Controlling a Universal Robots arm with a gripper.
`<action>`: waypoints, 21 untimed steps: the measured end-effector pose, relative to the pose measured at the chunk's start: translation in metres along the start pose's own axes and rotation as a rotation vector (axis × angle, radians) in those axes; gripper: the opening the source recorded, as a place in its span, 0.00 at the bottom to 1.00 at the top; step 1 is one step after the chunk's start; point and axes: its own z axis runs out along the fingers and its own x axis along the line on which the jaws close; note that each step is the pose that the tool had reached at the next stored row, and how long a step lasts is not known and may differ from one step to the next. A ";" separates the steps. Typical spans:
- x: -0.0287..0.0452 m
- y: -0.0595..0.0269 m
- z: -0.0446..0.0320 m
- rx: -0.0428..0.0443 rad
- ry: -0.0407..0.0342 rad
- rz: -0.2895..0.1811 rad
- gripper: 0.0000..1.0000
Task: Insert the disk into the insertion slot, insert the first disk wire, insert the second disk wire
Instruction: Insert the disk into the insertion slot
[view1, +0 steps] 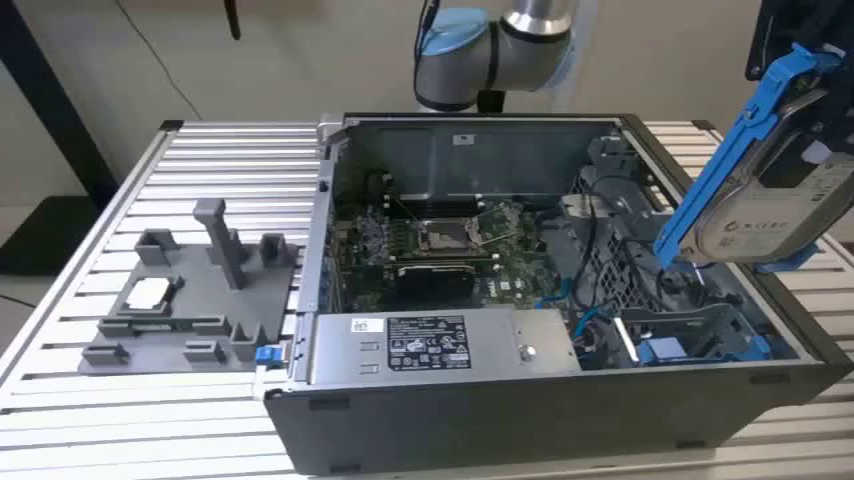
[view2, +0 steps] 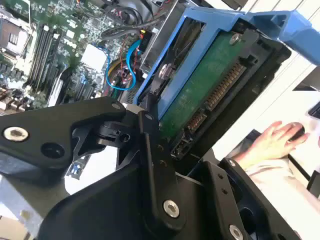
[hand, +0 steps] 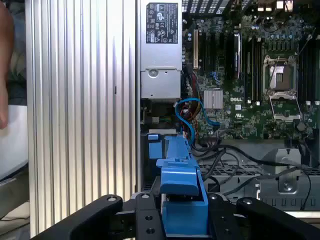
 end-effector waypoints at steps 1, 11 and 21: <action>0.0000 0.0000 0.0000 0.0000 0.0000 0.000 0.33; 0.0000 0.0000 0.0007 0.0000 0.0000 0.000 0.33; 0.0001 -0.0015 0.0108 0.0000 0.0000 0.000 0.33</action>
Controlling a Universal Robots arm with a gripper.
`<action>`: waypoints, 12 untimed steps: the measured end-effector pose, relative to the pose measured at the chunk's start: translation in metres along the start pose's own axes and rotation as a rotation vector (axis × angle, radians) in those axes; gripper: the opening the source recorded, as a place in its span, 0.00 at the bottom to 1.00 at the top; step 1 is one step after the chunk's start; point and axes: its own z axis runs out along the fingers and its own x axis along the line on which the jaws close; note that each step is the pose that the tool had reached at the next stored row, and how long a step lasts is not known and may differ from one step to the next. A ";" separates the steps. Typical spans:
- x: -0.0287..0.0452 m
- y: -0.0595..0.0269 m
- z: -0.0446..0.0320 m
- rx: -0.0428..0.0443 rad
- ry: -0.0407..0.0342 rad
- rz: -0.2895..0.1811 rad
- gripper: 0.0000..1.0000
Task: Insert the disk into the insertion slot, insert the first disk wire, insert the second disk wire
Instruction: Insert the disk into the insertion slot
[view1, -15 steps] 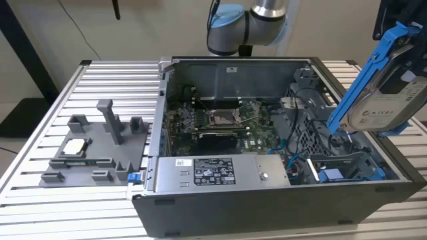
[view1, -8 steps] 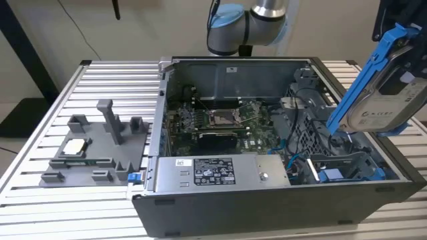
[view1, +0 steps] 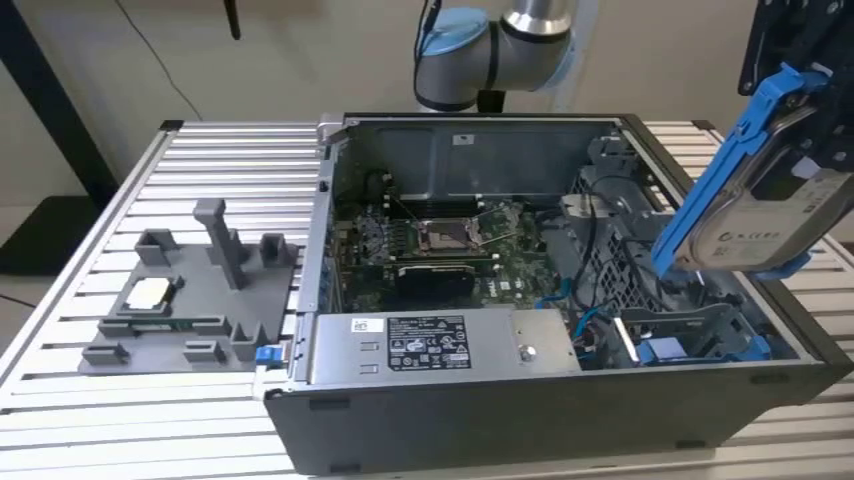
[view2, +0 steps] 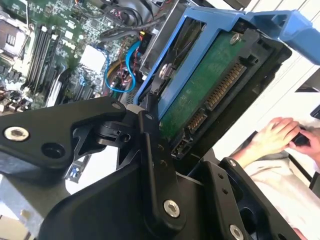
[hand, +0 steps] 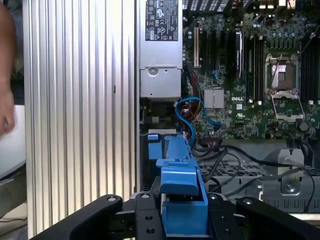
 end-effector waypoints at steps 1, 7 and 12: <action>0.0001 -0.0004 0.0011 0.0000 0.0001 0.000 0.33; 0.0002 -0.0022 0.0077 0.0000 0.0001 0.000 0.33; 0.0004 -0.0040 0.0134 0.0000 0.0001 0.000 0.33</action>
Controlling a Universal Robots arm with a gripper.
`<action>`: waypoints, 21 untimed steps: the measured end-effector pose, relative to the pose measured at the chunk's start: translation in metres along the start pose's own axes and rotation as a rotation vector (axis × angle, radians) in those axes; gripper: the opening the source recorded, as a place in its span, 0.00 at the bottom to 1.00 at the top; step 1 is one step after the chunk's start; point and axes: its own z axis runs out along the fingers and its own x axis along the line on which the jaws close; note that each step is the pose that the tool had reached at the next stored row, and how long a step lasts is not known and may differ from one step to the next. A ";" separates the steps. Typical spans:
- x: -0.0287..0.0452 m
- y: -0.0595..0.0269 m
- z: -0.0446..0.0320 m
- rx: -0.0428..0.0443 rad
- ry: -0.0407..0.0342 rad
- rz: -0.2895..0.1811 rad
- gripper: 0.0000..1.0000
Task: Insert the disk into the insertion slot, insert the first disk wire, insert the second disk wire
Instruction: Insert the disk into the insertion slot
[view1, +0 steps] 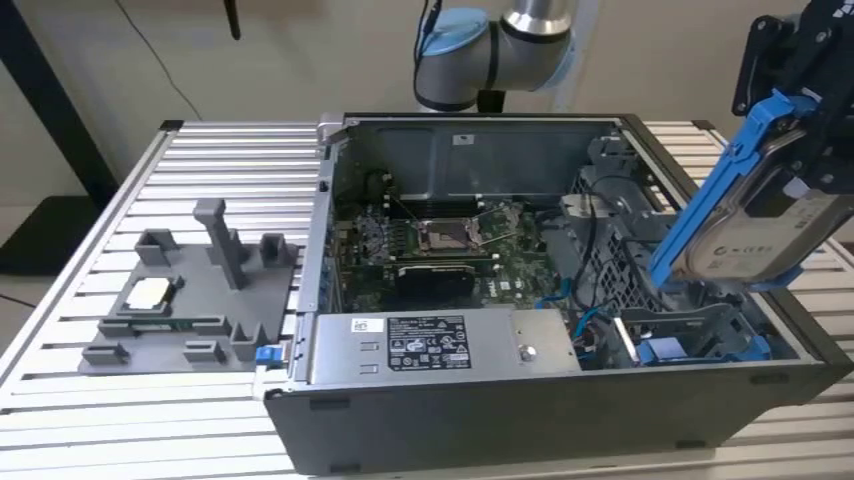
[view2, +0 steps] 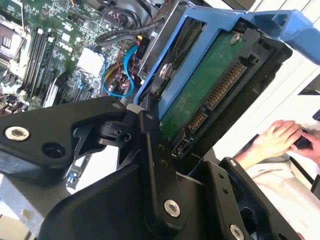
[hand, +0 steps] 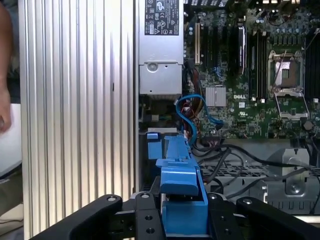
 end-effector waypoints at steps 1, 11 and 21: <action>0.0000 -0.0003 0.0011 0.0000 0.0000 0.000 0.33; 0.0001 -0.0033 0.0117 0.0000 -0.0001 0.000 0.33; 0.0001 -0.0035 0.0136 0.0000 -0.0003 0.000 0.33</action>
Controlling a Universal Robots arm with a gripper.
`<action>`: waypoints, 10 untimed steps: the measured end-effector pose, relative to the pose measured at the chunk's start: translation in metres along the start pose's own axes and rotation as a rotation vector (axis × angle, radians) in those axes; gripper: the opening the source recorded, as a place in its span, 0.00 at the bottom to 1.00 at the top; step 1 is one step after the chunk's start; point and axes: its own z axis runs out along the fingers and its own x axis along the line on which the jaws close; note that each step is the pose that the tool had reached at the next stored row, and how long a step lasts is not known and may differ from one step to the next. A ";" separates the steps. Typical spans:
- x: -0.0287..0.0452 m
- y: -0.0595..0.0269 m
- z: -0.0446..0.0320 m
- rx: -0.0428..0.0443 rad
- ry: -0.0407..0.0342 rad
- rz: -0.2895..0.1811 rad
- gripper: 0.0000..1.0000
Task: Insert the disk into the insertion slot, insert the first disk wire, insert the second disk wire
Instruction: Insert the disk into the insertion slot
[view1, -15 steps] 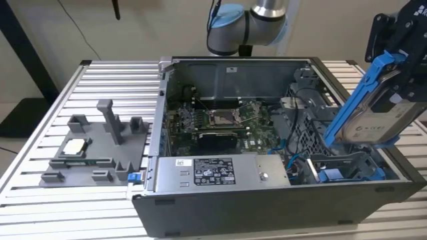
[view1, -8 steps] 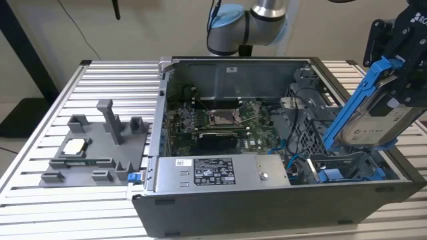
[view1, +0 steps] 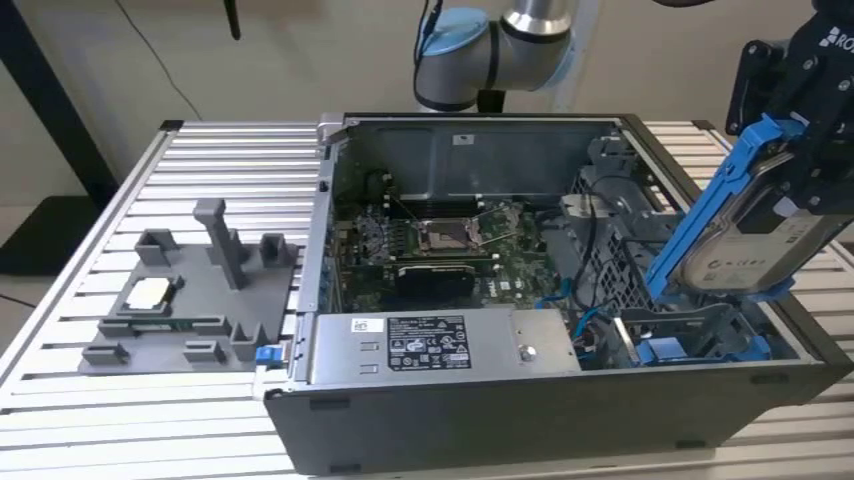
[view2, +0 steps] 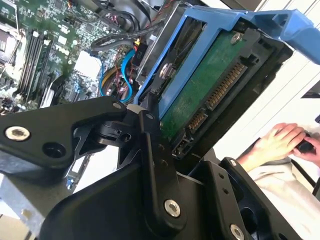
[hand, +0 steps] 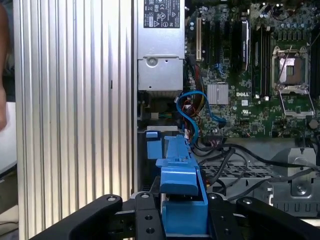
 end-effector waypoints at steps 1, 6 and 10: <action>0.0002 -0.0001 0.0004 0.0000 0.0001 0.000 0.33; 0.0022 -0.0007 0.0036 -0.0001 0.0001 0.000 0.33; 0.0034 -0.0011 0.0091 -0.0002 0.0003 0.000 0.33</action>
